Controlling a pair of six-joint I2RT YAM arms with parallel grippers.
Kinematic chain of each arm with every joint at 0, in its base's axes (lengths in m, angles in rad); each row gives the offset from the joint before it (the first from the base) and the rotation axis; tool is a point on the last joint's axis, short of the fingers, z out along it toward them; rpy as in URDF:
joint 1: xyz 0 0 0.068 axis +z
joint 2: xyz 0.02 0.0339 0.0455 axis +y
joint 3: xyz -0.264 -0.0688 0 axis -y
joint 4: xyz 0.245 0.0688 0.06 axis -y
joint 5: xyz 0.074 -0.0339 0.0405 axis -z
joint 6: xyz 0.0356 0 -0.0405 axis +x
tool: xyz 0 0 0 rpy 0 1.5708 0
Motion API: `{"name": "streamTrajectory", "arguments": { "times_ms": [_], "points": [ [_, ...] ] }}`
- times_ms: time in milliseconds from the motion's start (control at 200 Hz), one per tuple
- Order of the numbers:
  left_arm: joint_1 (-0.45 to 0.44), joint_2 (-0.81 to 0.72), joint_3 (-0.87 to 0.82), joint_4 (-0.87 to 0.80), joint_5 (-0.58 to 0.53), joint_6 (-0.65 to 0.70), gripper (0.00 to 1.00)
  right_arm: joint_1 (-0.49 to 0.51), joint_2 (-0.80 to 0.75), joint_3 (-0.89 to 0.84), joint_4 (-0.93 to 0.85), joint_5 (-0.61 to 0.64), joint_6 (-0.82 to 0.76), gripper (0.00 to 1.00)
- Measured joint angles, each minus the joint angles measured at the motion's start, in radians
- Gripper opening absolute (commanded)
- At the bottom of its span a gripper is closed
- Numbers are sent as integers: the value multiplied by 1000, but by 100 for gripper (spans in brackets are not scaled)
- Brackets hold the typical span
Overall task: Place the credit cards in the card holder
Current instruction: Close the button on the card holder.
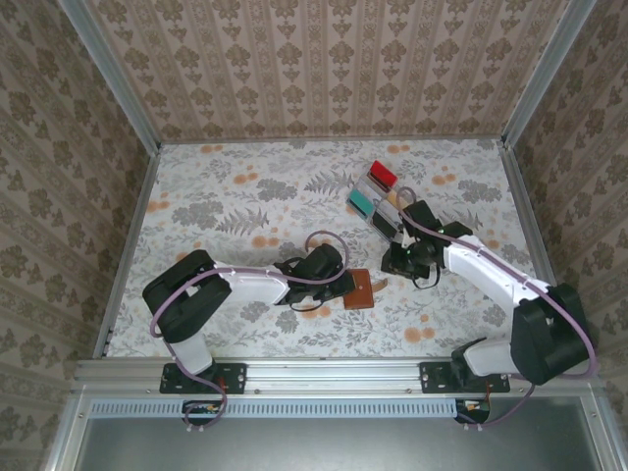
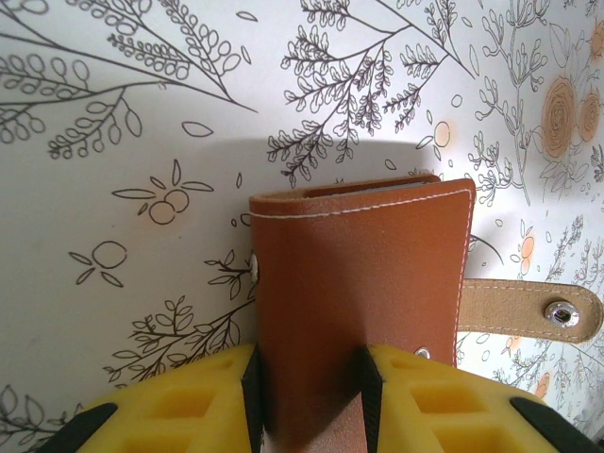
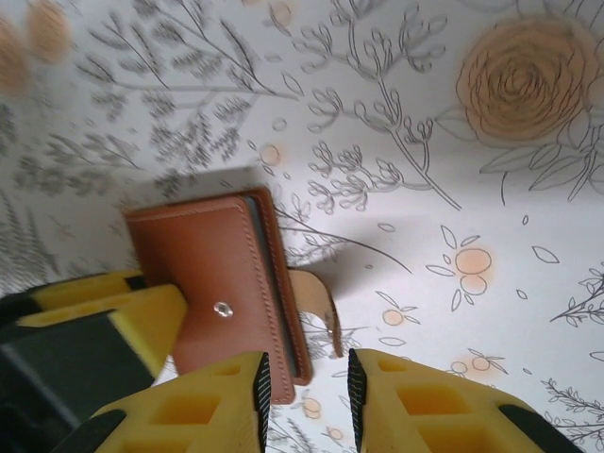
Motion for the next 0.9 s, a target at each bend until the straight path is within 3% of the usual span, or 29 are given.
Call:
{"name": "streamTrajectory", "arguments": {
  "times_ms": [345, 525, 900],
  "points": [
    [-1, 0, 4, -2, 10, 0, 33, 1, 101, -1, -6, -42, -66, 26],
    [-1, 0, 4, -3, 11, 0, 33, 1, 113, -1, -5, -42, -79, 18],
    [-1, 0, 6, -6, 11, 0, 33, 1, 113, -2, -5, -42, -83, 17]
  ]
}}
